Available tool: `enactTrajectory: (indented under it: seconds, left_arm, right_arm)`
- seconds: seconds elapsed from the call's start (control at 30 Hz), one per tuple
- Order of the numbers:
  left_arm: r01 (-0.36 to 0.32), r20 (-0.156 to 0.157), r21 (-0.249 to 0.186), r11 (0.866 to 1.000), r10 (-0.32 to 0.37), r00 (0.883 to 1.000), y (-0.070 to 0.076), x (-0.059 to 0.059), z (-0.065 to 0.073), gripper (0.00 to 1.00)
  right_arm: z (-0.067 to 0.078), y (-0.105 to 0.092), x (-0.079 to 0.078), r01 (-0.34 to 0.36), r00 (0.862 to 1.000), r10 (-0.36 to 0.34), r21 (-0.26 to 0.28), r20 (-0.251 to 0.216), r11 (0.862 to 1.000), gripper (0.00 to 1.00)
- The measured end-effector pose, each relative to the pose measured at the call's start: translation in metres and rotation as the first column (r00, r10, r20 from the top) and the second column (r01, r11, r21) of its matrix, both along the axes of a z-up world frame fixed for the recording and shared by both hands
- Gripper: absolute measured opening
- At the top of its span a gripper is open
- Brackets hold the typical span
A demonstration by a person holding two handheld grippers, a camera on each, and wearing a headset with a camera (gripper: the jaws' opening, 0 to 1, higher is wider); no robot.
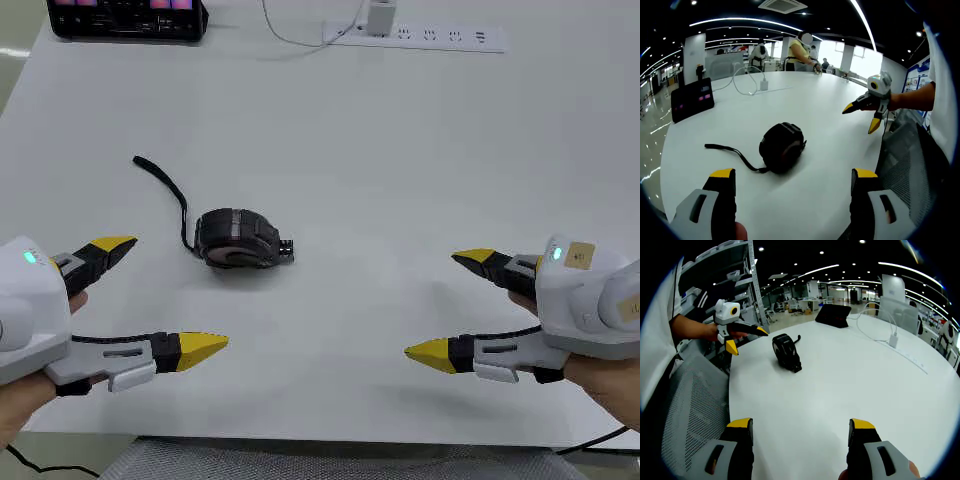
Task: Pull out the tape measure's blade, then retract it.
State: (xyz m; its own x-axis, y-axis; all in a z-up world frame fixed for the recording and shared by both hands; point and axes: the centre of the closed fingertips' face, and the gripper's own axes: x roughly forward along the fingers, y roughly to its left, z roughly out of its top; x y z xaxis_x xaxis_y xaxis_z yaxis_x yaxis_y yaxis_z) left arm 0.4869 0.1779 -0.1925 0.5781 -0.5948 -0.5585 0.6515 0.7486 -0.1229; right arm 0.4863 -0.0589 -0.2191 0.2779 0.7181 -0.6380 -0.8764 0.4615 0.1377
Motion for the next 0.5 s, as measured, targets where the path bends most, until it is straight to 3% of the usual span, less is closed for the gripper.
enactTrajectory:
  seconds: [0.5]
  left_arm:
    - [0.001,-0.006,0.001,1.0,-0.001,1.0,0.0,-0.0011,-0.001,0.94]
  right_arm:
    - [-0.0008,-0.0026,0.0035,0.009,1.0,-0.009,-0.016,0.014,1.0,0.78]
